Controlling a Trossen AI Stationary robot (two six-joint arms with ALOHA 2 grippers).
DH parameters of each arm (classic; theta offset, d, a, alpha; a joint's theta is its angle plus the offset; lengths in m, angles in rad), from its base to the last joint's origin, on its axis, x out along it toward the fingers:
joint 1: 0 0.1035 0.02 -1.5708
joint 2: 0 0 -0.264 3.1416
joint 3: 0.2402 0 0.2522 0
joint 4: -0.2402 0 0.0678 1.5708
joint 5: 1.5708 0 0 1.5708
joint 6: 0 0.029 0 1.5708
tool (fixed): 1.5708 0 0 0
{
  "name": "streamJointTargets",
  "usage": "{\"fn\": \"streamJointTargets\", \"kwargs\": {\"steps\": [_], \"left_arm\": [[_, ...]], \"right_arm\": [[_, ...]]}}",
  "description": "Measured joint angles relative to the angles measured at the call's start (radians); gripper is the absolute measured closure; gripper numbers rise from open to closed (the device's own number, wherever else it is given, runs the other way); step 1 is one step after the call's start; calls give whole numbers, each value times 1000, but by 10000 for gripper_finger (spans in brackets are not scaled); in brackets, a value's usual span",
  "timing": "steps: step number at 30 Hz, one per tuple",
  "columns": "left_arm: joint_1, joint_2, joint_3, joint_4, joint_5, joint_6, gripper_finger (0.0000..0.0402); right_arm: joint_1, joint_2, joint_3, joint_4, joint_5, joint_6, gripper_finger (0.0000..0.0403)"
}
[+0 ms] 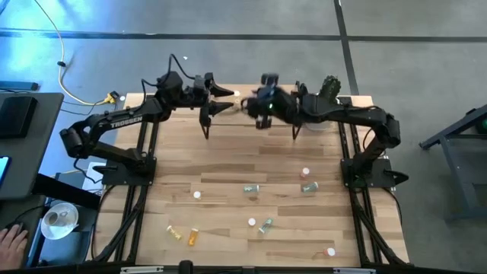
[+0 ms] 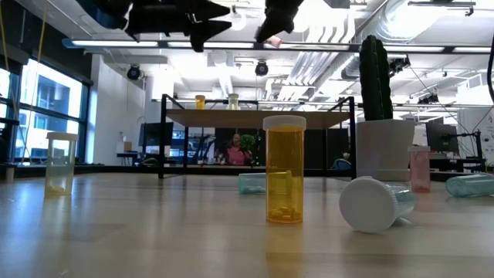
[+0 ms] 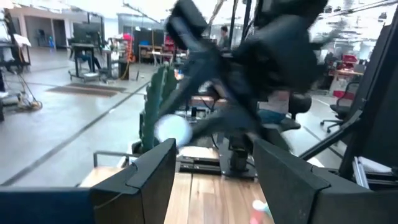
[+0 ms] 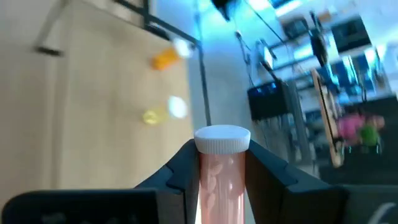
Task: Pick and place medicine bottles onto shelf by color
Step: Put the top left pink pill bottle on the shelf
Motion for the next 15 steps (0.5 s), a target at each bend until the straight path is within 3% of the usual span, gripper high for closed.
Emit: {"fn": "streamJointTargets", "kwargs": {"steps": [8,15], "left_arm": [[4,-10,0,-19,0,4,198],[3,-9,0,-67,0,34,198]], "right_arm": [[-136,-17,0,128,-4,210,311],[-220,-17,0,178,-133,411,311]]}}
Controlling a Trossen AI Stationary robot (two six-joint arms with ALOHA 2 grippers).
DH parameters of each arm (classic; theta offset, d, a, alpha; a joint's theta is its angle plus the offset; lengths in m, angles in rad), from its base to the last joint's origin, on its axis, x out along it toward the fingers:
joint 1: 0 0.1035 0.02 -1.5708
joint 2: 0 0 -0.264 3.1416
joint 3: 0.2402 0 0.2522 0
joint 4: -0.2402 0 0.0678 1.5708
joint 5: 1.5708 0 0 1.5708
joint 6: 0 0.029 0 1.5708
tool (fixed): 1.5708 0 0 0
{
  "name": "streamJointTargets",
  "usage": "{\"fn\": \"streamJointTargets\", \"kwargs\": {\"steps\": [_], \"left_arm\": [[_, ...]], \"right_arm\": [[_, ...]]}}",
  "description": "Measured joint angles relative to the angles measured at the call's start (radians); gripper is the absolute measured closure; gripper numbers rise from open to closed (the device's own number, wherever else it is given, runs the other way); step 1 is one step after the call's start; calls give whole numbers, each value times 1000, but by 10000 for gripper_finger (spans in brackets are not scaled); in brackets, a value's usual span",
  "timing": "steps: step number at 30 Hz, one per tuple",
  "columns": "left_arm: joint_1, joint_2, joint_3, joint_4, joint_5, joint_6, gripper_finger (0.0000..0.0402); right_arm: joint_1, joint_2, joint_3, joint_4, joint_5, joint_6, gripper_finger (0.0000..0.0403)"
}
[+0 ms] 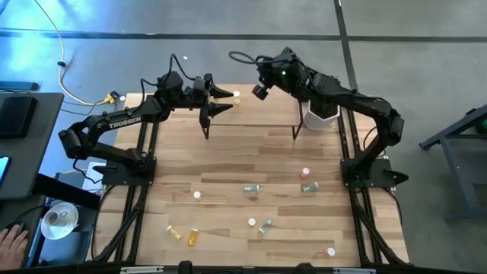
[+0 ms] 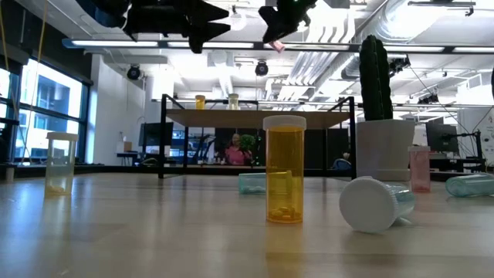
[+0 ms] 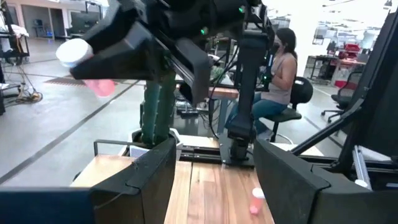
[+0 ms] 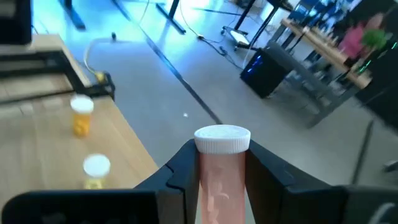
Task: Pick and place medicine bottles onto shelf by color
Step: Put the top left pink pill bottle on the shelf
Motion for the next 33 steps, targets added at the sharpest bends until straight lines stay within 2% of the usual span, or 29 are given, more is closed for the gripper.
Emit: {"fn": "streamJointTargets", "kwargs": {"steps": [6,18,24,28,33], "left_arm": [[0,0,0,-1,0,0,198],[0,0,0,-1,0,-12,198],[0,1,0,0,0,-27,198],[-1,1,0,-1,0,-27,198],[-2,1,0,0,-5,-27,198]], "right_arm": [[-50,0,0,-17,-67,125,311],[-62,0,0,-186,-115,140,311],[-57,0,-3,-257,-257,148,311],[-40,-29,-121,-205,-272,148,311],[-43,-155,-351,10,-306,155,311]]}}
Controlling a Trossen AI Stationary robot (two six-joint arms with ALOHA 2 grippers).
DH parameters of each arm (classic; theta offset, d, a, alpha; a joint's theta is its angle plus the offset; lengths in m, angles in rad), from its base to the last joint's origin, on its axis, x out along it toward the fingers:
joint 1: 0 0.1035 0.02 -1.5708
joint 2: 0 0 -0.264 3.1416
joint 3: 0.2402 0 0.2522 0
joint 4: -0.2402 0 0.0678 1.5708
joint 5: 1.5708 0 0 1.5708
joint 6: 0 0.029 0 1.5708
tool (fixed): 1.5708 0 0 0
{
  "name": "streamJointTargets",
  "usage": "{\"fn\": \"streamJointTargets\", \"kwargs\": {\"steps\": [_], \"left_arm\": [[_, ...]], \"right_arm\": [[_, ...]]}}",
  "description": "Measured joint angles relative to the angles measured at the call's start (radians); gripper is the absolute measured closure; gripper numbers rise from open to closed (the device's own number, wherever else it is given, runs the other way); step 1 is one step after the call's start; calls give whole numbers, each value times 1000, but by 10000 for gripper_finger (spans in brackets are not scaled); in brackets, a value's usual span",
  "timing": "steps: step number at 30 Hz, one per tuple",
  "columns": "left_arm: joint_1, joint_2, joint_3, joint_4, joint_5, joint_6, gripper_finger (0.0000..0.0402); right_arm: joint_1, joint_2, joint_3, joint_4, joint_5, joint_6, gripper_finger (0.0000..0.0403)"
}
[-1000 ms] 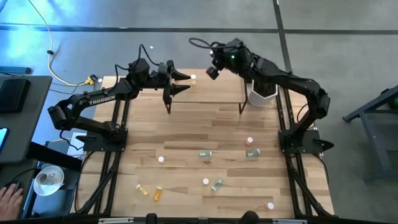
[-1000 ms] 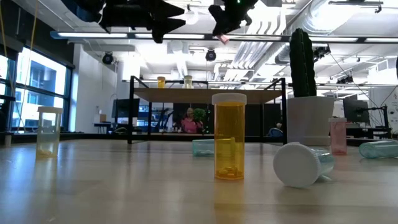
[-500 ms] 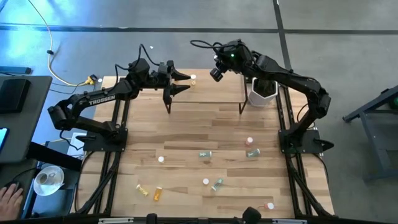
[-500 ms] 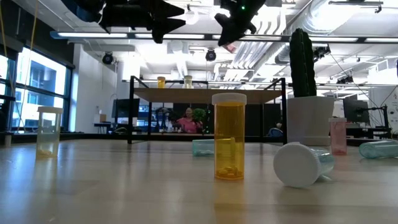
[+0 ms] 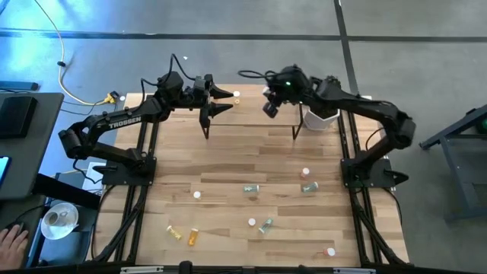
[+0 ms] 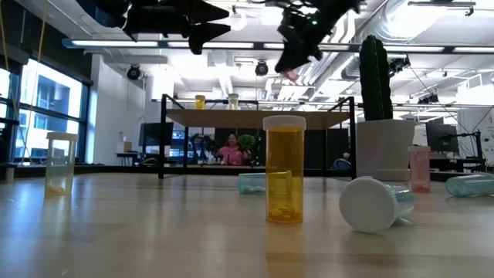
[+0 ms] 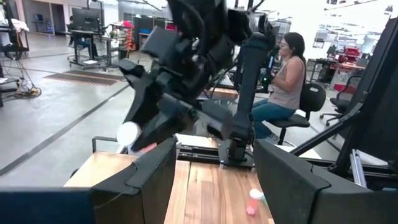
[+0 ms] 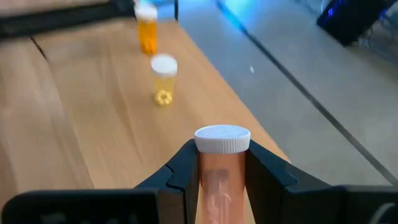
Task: Pick and place medicine bottles onto shelf by color
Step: Put the top left pink pill bottle on the shelf
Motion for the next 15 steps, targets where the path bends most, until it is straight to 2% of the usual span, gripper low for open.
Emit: {"fn": "streamJointTargets", "kwargs": {"steps": [5,8,15], "left_arm": [[0,0,0,2,-3,0,198],[0,0,0,3,-3,0,198],[0,0,0,7,-3,0,198]], "right_arm": [[4,-130,-206,248,-18,17,311],[2,-182,-334,464,-23,29,311],[3,-165,-587,992,-27,73,311]]}}
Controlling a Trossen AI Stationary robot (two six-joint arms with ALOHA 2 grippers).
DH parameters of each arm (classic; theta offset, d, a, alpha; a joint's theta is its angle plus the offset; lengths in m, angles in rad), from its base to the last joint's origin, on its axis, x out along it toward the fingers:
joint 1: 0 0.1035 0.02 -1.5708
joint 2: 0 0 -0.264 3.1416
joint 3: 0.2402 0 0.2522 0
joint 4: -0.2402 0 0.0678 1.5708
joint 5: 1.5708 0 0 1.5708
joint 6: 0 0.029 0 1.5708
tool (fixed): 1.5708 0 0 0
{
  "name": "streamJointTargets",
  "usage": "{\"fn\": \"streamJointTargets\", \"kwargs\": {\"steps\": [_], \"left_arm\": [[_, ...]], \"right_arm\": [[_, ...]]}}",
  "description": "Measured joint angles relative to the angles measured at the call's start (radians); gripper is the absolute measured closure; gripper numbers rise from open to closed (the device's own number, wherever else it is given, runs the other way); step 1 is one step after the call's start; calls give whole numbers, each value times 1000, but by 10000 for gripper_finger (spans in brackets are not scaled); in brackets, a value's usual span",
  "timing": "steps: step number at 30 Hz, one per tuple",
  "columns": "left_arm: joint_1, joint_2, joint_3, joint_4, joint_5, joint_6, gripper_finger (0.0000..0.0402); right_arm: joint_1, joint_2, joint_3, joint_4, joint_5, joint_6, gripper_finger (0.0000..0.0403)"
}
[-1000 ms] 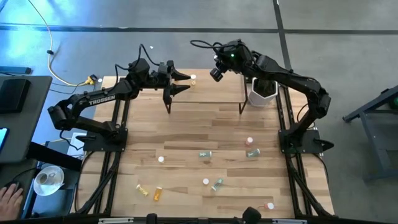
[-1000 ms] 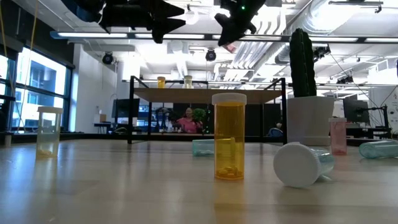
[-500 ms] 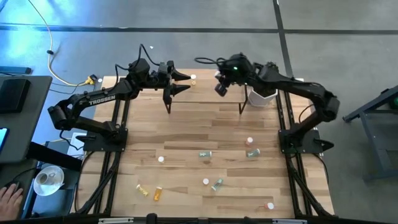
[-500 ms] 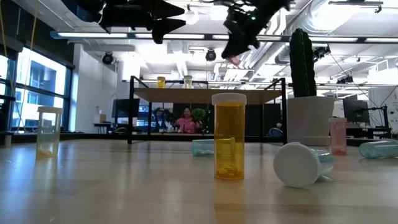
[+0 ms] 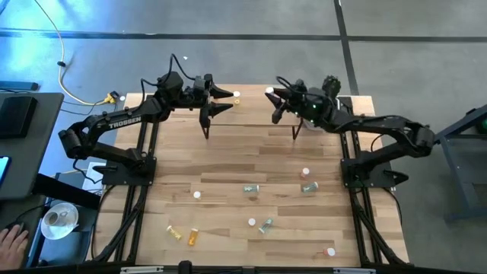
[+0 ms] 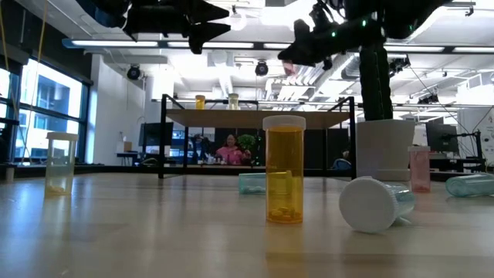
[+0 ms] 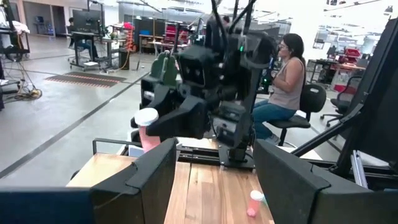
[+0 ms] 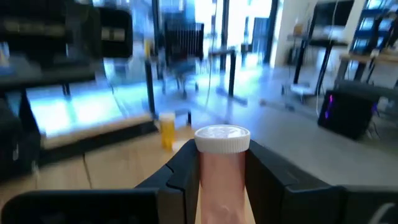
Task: Pick and place medicine bottles onto shelf by color
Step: Put the top left pink pill bottle on the shelf
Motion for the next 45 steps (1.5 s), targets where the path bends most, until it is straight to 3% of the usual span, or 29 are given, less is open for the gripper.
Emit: {"fn": "streamJointTargets", "kwargs": {"steps": [6,22,28,45], "left_arm": [[0,0,0,1,0,31,198],[0,0,0,0,0,34,198],[0,0,0,0,0,34,198],[0,0,0,0,0,34,198]], "right_arm": [[1,113,-50,266,3,32,311],[-6,409,148,282,84,-3,311],[-32,445,157,273,121,-2,311],[-68,451,157,191,94,6,311]]}}
